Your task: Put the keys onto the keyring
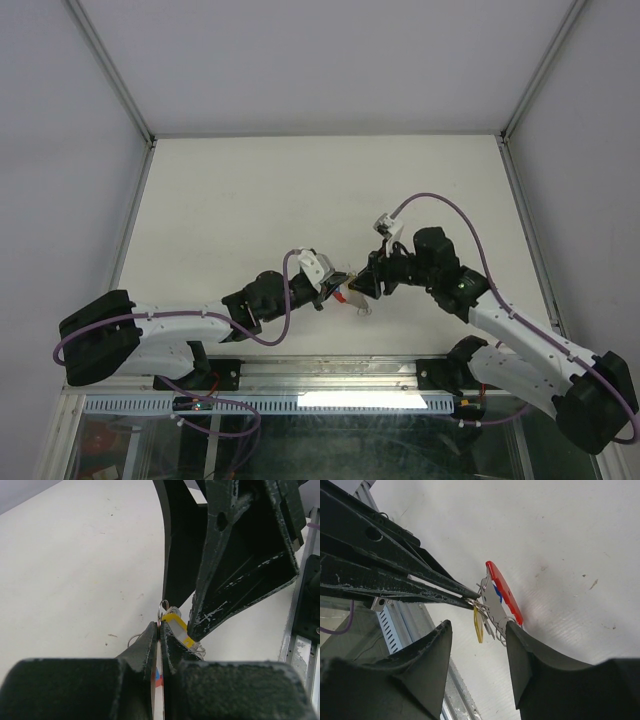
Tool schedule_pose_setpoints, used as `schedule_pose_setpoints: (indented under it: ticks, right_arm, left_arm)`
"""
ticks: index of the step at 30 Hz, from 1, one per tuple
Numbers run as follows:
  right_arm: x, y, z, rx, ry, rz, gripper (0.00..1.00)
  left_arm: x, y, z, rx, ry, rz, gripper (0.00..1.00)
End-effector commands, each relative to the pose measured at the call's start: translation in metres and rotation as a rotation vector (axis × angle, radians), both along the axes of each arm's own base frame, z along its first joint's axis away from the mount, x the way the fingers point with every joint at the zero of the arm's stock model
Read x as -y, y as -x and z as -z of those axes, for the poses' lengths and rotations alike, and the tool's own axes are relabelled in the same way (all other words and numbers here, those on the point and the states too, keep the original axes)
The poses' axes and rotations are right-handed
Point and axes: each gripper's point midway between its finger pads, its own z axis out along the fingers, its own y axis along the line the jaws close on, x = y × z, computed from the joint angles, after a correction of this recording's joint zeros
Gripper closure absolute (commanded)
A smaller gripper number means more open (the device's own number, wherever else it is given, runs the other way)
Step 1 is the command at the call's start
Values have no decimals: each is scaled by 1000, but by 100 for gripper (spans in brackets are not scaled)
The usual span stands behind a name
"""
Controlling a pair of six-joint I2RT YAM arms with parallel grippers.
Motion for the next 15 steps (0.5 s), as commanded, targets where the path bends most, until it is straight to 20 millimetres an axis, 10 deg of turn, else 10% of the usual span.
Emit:
schedule_pose_setpoints:
  ticks: [1,15]
  right_arm:
    - [-10,-11,-18,60,-60,-4,52]
    - [-6,-11,-17,70,-27,-6,93]
  left_arm:
    - [7,-3,-31,28,96,-6,100]
    - [4,-3,-30,34,93,-17,100]
